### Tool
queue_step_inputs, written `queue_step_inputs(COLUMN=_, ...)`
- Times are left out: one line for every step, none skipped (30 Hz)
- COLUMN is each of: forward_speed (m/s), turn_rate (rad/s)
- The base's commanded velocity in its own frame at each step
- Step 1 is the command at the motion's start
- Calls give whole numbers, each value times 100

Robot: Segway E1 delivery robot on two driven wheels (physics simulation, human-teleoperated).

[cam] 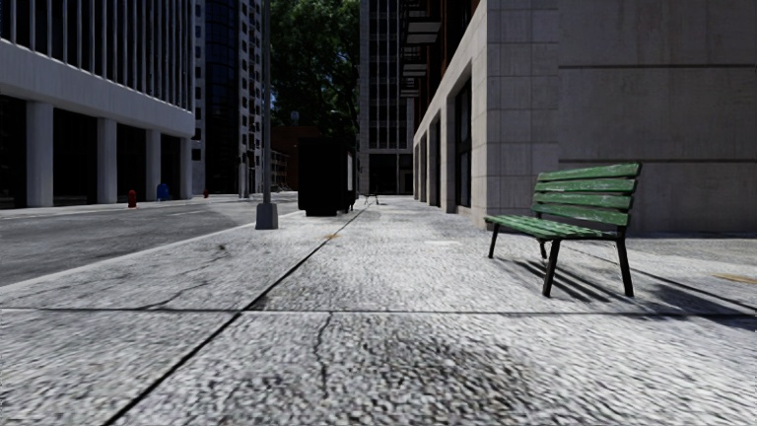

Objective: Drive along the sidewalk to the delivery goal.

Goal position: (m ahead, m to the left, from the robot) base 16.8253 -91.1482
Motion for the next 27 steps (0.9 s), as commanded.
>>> queue_step_inputs(forward_speed=200, turn_rate=0)
queue_step_inputs(forward_speed=200, turn_rate=-6)
queue_step_inputs(forward_speed=200, turn_rate=-6)
queue_step_inputs(forward_speed=200, turn_rate=-7)
queue_step_inputs(forward_speed=200, turn_rate=-14)
queue_step_inputs(forward_speed=200, turn_rate=-28)
queue_step_inputs(forward_speed=200, turn_rate=-28)
queue_step_inputs(forward_speed=200, turn_rate=-36)
queue_step_inputs(forward_speed=200, turn_rate=-37)
queue_step_inputs(forward_speed=200, turn_rate=-34)
queue_step_inputs(forward_speed=200, turn_rate=-34)
queue_step_inputs(forward_speed=200, turn_rate=-29)
queue_step_inputs(forward_speed=200, turn_rate=-4)
queue_step_inputs(forward_speed=200, turn_rate=0)
queue_step_inputs(forward_speed=200, turn_rate=0)
queue_step_inputs(forward_speed=200, turn_rate=0)
queue_step_inputs(forward_speed=200, turn_rate=0)
queue_step_inputs(forward_speed=200, turn_rate=0)
queue_step_inputs(forward_speed=200, turn_rate=0)
queue_step_inputs(forward_speed=200, turn_rate=0)
queue_step_inputs(forward_speed=200, turn_rate=0)
queue_step_inputs(forward_speed=200, turn_rate=0)
queue_step_inputs(forward_speed=200, turn_rate=0)
queue_step_inputs(forward_speed=200, turn_rate=0)
queue_step_inputs(forward_speed=200, turn_rate=0)
queue_step_inputs(forward_speed=200, turn_rate=0)
queue_step_inputs(forward_speed=200, turn_rate=0)
